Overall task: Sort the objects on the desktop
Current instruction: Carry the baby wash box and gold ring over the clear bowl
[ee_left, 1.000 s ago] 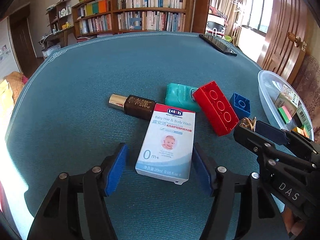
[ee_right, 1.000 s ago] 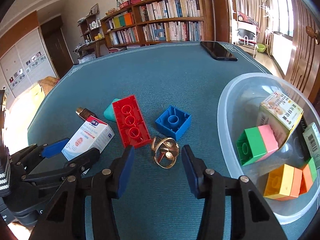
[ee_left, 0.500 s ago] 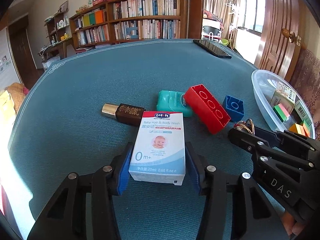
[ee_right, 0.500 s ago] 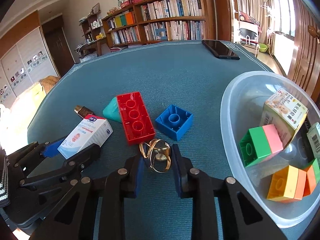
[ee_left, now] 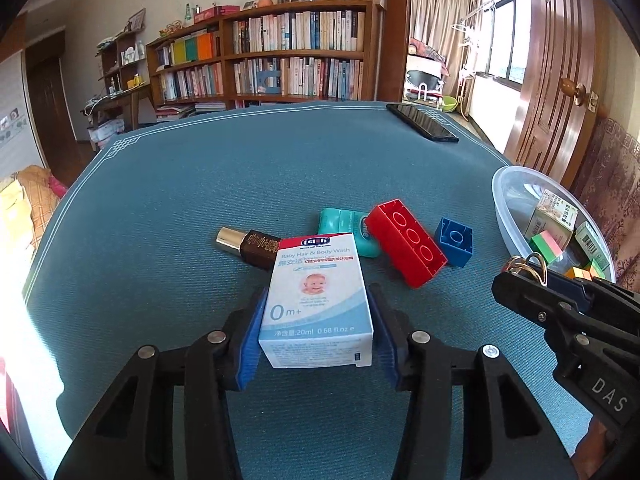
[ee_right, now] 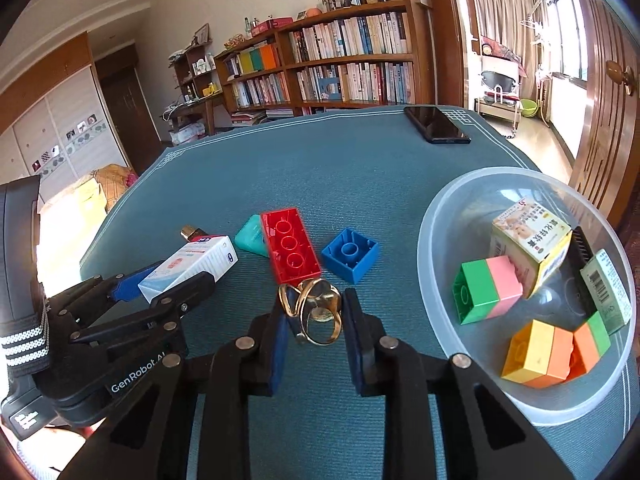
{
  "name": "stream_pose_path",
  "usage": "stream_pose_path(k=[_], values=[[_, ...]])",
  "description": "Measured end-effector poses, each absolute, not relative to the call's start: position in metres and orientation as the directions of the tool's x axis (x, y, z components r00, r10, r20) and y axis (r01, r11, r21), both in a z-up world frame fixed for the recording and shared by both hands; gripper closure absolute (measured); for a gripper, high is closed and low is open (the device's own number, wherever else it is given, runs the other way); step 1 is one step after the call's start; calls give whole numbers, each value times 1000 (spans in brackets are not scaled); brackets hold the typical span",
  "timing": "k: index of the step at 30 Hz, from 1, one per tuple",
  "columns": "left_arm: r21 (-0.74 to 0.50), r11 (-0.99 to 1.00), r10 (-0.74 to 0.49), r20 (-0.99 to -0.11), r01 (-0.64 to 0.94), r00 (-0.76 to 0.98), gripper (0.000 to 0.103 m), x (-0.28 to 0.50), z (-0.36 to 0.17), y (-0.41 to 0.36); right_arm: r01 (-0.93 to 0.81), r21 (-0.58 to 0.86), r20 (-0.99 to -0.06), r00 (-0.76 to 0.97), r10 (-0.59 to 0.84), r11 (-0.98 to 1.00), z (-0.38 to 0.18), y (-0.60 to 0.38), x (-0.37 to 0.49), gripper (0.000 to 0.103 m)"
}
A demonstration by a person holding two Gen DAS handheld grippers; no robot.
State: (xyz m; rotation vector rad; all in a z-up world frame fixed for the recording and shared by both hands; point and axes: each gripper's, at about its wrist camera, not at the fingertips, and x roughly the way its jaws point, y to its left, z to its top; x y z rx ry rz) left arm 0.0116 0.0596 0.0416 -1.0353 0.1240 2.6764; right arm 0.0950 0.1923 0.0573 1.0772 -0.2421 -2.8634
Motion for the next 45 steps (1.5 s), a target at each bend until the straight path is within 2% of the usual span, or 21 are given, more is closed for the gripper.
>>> stream_pose_path(k=[24, 31, 45], values=[[50, -948, 211, -641, -315, -738, 52, 29, 63, 88, -173, 212, -597, -802, 13, -962, 70, 277, 124, 75], [57, -935, 237, -633, -350, -737, 52, 33, 68, 108, -236, 215, -583, -809, 69, -948, 75, 305, 125, 75], [64, -891, 321, -612, -450, -723, 52, 41, 81, 155, -344, 230, -616, -775, 137, -910, 64, 347, 116, 75]])
